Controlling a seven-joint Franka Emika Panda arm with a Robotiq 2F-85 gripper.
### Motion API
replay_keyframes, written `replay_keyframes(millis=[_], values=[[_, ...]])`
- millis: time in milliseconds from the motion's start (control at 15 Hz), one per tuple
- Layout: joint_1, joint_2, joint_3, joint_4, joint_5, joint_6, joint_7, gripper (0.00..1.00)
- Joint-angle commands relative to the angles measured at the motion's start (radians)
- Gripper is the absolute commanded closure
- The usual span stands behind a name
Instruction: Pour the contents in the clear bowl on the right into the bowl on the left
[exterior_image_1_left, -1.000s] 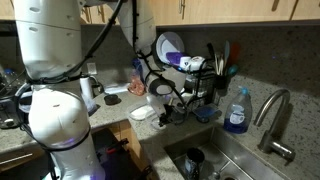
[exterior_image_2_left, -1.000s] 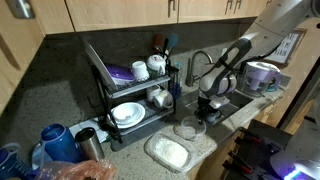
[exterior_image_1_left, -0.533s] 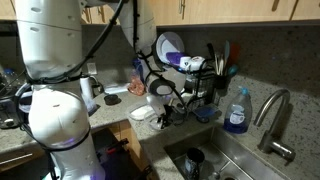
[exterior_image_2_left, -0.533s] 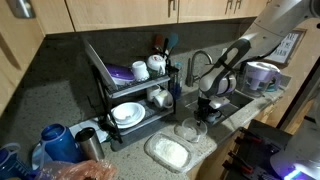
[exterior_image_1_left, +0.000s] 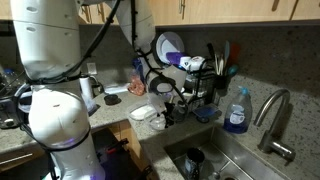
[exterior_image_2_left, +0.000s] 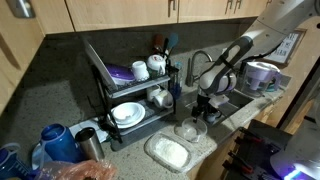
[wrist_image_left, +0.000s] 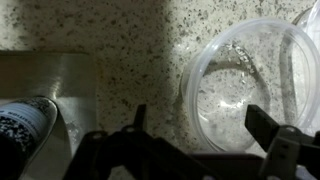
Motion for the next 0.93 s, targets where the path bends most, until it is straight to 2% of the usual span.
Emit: replay_keyframes(millis=[0,867], values=[[0.015,-0.081,-0.005,-0.026,0.02,-0.021,-0.033,0.0],[0.109,-0.266,-0.015,-0.085,-0.025,-0.013,-0.012,0.0]])
